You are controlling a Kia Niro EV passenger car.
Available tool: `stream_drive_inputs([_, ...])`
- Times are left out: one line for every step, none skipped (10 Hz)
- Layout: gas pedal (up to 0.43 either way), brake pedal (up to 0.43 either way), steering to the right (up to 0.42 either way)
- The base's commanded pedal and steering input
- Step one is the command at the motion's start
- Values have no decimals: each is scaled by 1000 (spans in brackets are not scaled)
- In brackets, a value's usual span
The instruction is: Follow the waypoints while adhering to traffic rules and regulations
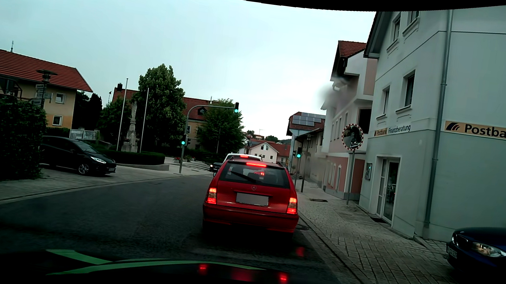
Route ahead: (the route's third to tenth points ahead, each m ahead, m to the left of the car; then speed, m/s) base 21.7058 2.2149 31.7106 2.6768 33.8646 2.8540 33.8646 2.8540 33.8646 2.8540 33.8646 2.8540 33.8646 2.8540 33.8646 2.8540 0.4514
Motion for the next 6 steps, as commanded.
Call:
stream_drive_inputs([0,268,11])
stream_drive_inputs([0,262,11])
stream_drive_inputs([0,256,11])
stream_drive_inputs([0,256,11])
stream_drive_inputs([0,250,11])
stream_drive_inputs([0,256,11])
